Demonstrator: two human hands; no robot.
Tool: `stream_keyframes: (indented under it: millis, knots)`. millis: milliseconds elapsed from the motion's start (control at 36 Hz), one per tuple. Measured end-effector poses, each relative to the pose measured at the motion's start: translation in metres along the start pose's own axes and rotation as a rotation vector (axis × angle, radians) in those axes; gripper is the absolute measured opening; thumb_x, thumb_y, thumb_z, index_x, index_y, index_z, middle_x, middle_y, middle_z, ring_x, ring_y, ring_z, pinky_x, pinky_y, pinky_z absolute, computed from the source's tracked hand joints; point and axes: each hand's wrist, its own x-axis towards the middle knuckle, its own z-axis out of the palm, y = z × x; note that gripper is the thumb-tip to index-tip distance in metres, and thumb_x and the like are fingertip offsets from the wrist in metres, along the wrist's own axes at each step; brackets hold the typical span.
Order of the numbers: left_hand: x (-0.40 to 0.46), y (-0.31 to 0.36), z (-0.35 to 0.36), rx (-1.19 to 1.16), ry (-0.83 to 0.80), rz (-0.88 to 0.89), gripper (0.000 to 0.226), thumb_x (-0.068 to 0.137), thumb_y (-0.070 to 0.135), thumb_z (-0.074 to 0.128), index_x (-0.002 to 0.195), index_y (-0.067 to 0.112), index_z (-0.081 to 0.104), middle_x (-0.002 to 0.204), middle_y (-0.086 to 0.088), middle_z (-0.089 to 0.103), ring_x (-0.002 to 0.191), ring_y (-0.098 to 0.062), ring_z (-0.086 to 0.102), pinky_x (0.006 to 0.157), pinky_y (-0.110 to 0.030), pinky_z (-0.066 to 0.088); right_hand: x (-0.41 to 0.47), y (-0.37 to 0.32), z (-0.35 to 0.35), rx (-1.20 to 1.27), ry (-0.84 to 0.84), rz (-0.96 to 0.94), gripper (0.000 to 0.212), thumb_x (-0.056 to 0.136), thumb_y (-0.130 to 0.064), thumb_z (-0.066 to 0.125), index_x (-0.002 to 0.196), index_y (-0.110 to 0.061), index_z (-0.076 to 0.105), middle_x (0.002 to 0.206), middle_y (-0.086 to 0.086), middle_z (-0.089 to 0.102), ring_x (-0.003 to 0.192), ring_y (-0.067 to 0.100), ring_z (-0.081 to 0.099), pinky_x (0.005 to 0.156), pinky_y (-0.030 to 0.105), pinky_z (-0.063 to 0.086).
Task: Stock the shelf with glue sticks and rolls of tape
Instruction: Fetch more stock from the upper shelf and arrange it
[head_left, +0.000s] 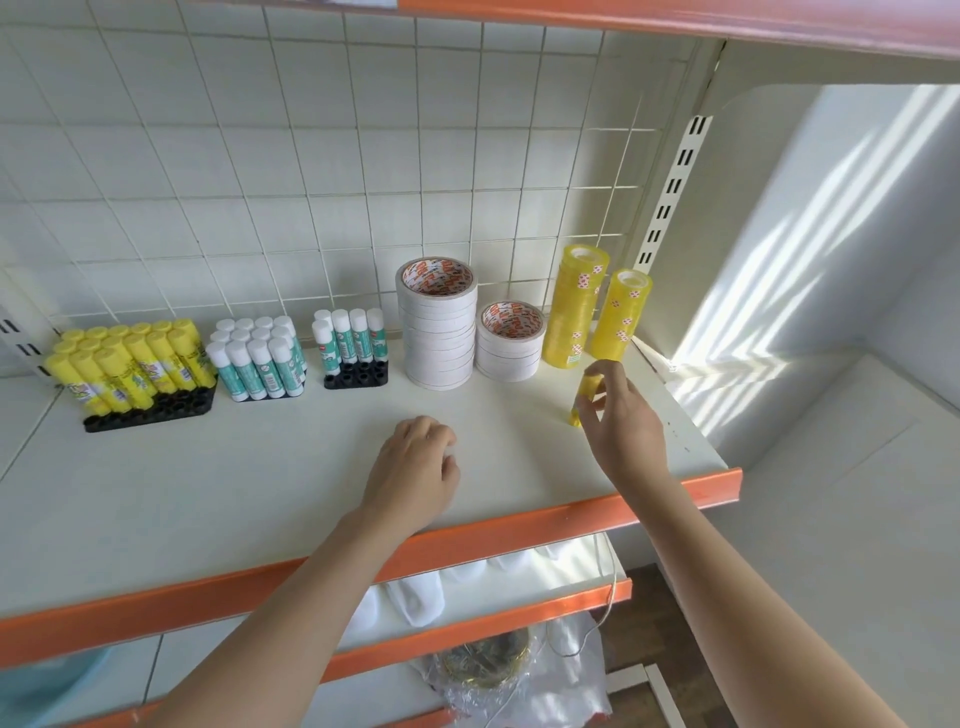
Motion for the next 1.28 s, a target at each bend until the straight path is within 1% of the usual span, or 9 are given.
stream_keyframes:
  millis: [83,194,444,694,833,917,1000,1194,1278]
  knots:
    - [-0.006,0.001,-0.016,0.008,-0.004,-0.025,0.009,0.087,0.012,0.056,0.086,0.009,0.064,0.092,-0.005,0.060,0.094,-0.028,0.054,0.076,-0.037,0.047,0.000,-0.008,0.002,0.024,0.003,-0.052,0.025,0.090,-0.020,0.061,0.111,-0.019,0.049,0.092,0.001,0.064,0.085,0.024,0.063,0.064,0.037,0.051]
    - [-0.024,-0.008,-0.037,-0.006,0.022,-0.077,0.012,0.089,0.014,0.053,0.088,0.011,0.064,0.092,-0.001,0.062,0.094,-0.020,0.053,0.073,-0.034,0.046,-0.006,-0.037,0.015,0.137,-0.029,-0.085,0.026,0.089,-0.019,0.063,0.111,-0.020,0.049,0.089,0.001,0.065,0.082,0.019,0.064,0.067,0.035,0.050]
    - [-0.063,-0.066,-0.092,-0.087,0.042,-0.201,0.010,0.090,0.015,0.053,0.085,0.014,0.063,0.091,0.002,0.062,0.092,-0.018,0.058,0.077,-0.038,0.049,-0.028,-0.134,0.065,0.318,-0.199,-0.216,0.027,0.087,-0.019,0.063,0.109,-0.024,0.047,0.084,-0.002,0.065,0.075,0.014,0.062,0.068,0.038,0.053]
    - [-0.101,-0.140,-0.140,-0.058,0.074,-0.313,0.012,0.091,0.017,0.053,0.088,0.013,0.064,0.092,0.002,0.062,0.089,-0.017,0.058,0.075,-0.036,0.048,-0.039,-0.243,0.108,0.370,-0.286,-0.266,0.025,0.089,-0.017,0.062,0.110,-0.017,0.049,0.087,-0.002,0.067,0.074,0.014,0.064,0.068,0.039,0.052]
    - [-0.115,-0.174,-0.157,-0.055,0.087,-0.324,0.011,0.091,0.019,0.052,0.089,0.016,0.062,0.092,0.005,0.061,0.089,-0.014,0.057,0.072,-0.029,0.046,-0.046,-0.286,0.129,0.366,-0.366,-0.258,0.023,0.091,-0.018,0.060,0.108,-0.019,0.045,0.087,-0.005,0.067,0.075,0.012,0.064,0.069,0.036,0.052]
    - [-0.121,-0.191,-0.164,-0.061,0.096,-0.325,0.011,0.092,0.019,0.052,0.090,0.015,0.062,0.092,0.004,0.061,0.089,-0.014,0.057,0.073,-0.031,0.047,-0.047,-0.308,0.143,0.372,-0.392,-0.231,0.024,0.090,-0.017,0.061,0.105,-0.022,0.043,0.082,-0.009,0.066,0.076,0.011,0.064,0.070,0.036,0.052]
    - [-0.127,-0.208,-0.168,-0.039,0.106,-0.307,0.011,0.092,0.018,0.051,0.089,0.014,0.061,0.090,0.002,0.059,0.089,-0.015,0.055,0.072,-0.033,0.048,-0.047,-0.329,0.157,0.373,-0.397,-0.212,0.025,0.090,-0.018,0.061,0.102,-0.025,0.041,0.088,-0.005,0.067,0.080,0.013,0.064,0.071,0.035,0.052]
    - [-0.141,-0.243,-0.164,-0.014,0.132,-0.206,0.013,0.088,0.013,0.049,0.083,0.009,0.060,0.083,-0.002,0.059,0.082,-0.021,0.053,0.068,-0.039,0.049,-0.039,-0.367,0.189,0.381,-0.313,-0.166,0.023,0.090,-0.020,0.061,0.106,-0.024,0.045,0.092,-0.003,0.063,0.080,0.014,0.060,0.072,0.034,0.051]
    - [-0.145,-0.249,-0.161,0.003,0.165,-0.144,0.012,0.084,0.014,0.050,0.079,0.011,0.061,0.078,-0.001,0.058,0.076,-0.021,0.054,0.064,-0.037,0.049,-0.034,-0.377,0.200,0.355,-0.274,-0.149,0.022,0.092,-0.022,0.060,0.109,-0.021,0.045,0.095,-0.001,0.063,0.080,0.015,0.060,0.072,0.037,0.051]
